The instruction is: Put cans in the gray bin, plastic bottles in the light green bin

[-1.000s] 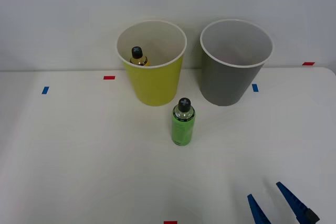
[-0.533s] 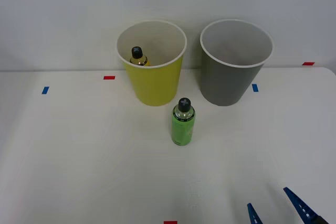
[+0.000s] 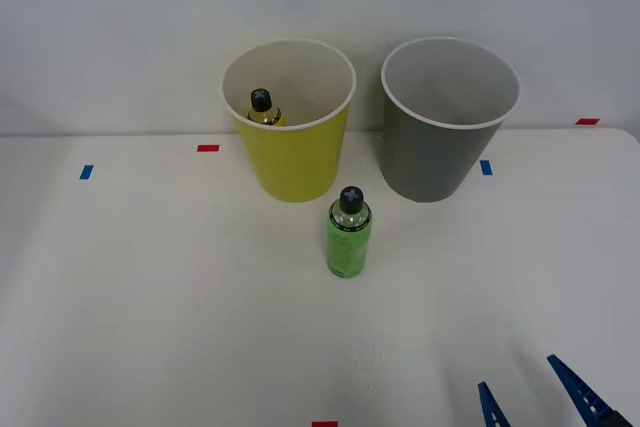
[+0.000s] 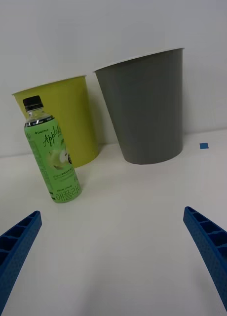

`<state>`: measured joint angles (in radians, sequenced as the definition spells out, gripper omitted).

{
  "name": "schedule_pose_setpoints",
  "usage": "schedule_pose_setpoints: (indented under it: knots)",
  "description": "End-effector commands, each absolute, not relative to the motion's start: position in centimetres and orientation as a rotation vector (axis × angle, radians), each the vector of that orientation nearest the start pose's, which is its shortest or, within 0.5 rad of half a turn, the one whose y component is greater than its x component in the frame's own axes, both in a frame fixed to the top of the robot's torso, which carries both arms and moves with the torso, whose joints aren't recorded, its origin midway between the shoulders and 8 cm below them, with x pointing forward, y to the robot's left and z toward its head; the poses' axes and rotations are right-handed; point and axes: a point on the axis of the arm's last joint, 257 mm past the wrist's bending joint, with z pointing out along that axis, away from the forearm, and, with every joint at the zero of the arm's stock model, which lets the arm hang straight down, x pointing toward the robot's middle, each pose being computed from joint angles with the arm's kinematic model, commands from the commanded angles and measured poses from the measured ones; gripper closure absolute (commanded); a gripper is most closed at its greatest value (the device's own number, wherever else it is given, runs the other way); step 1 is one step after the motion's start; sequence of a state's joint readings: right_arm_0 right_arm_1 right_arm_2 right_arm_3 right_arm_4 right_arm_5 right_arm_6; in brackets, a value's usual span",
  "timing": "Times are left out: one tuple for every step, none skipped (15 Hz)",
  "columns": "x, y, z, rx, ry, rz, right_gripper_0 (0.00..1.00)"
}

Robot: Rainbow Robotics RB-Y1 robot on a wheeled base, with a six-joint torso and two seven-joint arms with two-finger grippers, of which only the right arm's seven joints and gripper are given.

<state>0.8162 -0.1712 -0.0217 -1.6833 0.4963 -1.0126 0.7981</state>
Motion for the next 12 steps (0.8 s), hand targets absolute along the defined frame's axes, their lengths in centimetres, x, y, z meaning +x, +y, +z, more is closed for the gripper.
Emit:
schedule_pose_setpoints:
  knots:
    - [23.9, -23.4, -27.2, -0.129, 1.432, 0.406, 0.00]
    - [24.2, -23.2, -27.3, -0.146, 1.435, 0.406, 0.00]
    - [24.3, -23.2, -27.6, -0.143, 1.439, 0.408, 0.00]
    - [24.6, -23.2, -27.9, -0.135, 1.440, 0.414, 0.00]
    - [25.1, -23.8, -28.5, -0.083, 1.437, 0.430, 0.00]
    - [25.5, -24.0, -28.7, -0.066, 1.432, 0.433, 0.00]
    - [25.7, -24.1, -28.7, -0.070, 1.428, 0.429, 0.00]
    - [25.7, -23.8, -28.4, -0.082, 1.419, 0.429, 0.00]
    - [25.6, -23.5, -28.2, -0.100, 1.413, 0.429, 0.00]
    - [25.5, -23.0, -28.0, -0.126, 1.405, 0.420, 0.00]
    - [25.5, -22.9, -27.8, -0.146, 1.394, 0.402, 0.00]
    - [25.5, -23.1, -27.6, -0.170, 1.381, 0.353, 0.00]
